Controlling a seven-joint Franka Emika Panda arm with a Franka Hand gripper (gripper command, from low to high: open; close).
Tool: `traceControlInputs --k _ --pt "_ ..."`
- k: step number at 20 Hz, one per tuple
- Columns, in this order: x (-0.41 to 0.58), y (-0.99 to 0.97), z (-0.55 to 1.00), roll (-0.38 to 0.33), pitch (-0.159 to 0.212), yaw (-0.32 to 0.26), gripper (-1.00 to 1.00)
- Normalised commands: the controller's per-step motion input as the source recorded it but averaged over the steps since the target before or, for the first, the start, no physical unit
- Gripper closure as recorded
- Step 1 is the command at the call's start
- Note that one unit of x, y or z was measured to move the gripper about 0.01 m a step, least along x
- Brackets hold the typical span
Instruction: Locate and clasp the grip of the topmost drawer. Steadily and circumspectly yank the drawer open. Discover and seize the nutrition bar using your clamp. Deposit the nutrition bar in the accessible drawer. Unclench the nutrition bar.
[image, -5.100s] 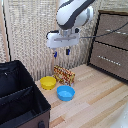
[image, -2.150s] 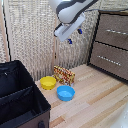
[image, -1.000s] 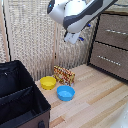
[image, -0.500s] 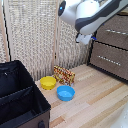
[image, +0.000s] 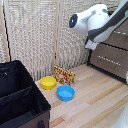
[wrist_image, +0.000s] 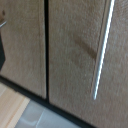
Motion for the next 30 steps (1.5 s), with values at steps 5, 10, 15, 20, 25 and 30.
traceControlInputs --k 5,10,15,20,25,30 --pt "0.0 -0.65 0.3 -0.184 -0.003 0.013 -1.0" --pt "0.0 -0.53 0.37 -0.141 0.0 0.01 -1.0" --pt "0.002 -0.51 -0.1 -0.068 0.031 0.085 -1.0" --pt "0.023 -0.27 -0.17 -0.025 0.001 0.055 1.0" --pt "0.0 -0.01 0.0 0.0 0.0 0.0 1.0" --pt "0.0 0.0 0.22 0.0 0.0 0.0 1.0"
